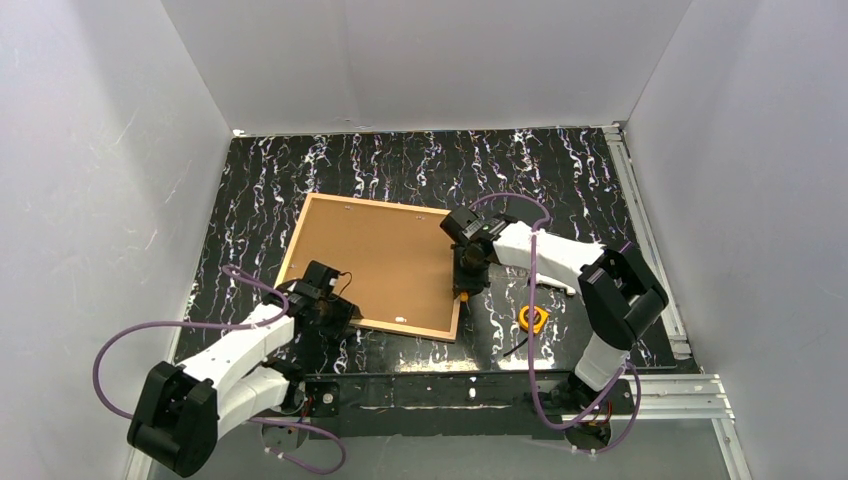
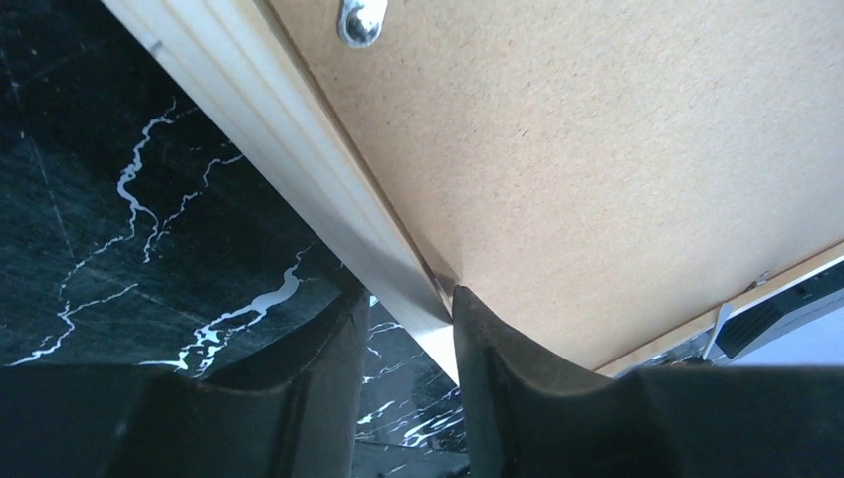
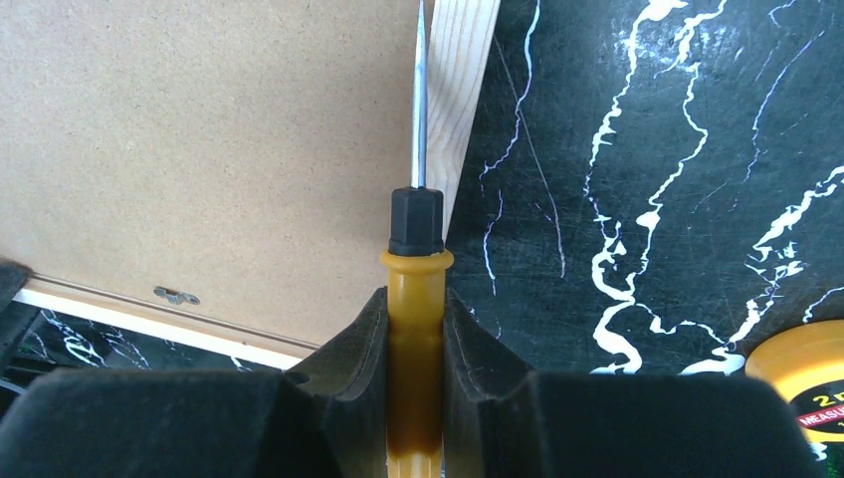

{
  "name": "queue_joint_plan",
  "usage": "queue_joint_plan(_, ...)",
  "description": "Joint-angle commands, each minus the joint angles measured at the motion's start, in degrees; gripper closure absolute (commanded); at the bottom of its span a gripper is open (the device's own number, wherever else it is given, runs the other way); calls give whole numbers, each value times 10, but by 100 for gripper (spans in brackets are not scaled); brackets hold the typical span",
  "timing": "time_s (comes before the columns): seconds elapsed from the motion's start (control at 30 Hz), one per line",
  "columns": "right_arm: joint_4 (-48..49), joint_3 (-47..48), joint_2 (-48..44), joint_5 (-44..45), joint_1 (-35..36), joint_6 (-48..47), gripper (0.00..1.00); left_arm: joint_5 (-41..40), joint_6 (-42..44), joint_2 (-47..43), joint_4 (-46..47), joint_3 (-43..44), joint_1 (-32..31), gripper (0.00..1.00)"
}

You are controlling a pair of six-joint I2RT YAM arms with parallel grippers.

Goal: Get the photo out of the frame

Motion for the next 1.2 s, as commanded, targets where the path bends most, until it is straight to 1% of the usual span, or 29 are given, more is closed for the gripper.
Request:
queue_joint_plan(0.0,-26,36,15,24,3,-6,99,-80,5,-1,-89,-34,2,67)
queue_joint_plan(0.07,-27,41,22,25,3,-5,99,-86,6,-5,-94,-37,2,70)
queue_joint_plan(0.23,-51,71,46,37,-4,2,99,-100,19,-16,-110,-42,2,84)
queue_joint_plan(0.27,-55,77,51,40,-8,2,99,-105,21,-19,-116,-41,2,86)
queue_joint_plan(0.4,-43,98,73,26,-37,-14,99,-116,25,-18,-136,-38,2,87)
queue_joint_plan(0.5,-52,132,94,32,-62,-33,99,-116,29,-8,-150,-34,2,88)
queue_joint_plan(0.67,-8,181,116,14,-81,-124,99,-115,33,-4,-144,-41,2,88)
queue_joint_plan(0.77,-27,212,115,-10,-88,-160,99,-102,54,1,-137,-31,2,87)
queue_joint_plan(0.87,-47,200,52,-7,-88,-162,99,-74,100,6,-138,-4,2,82)
queue_joint_plan(0.93,-60,179,2,-11,-88,-162,99,-61,142,3,-145,17,2,75)
queue_joint_plan(1.03,-59,115,-78,-36,-87,-164,99,-40,195,-10,-166,47,2,59)
queue_joint_plan(1.1,-43,43,-134,-49,-86,-160,99,-14,233,-22,-167,62,2,45)
queue_joint_plan(1.17,-22,-19,-179,-69,-86,-154,99,28,265,-30,-171,78,2,34)
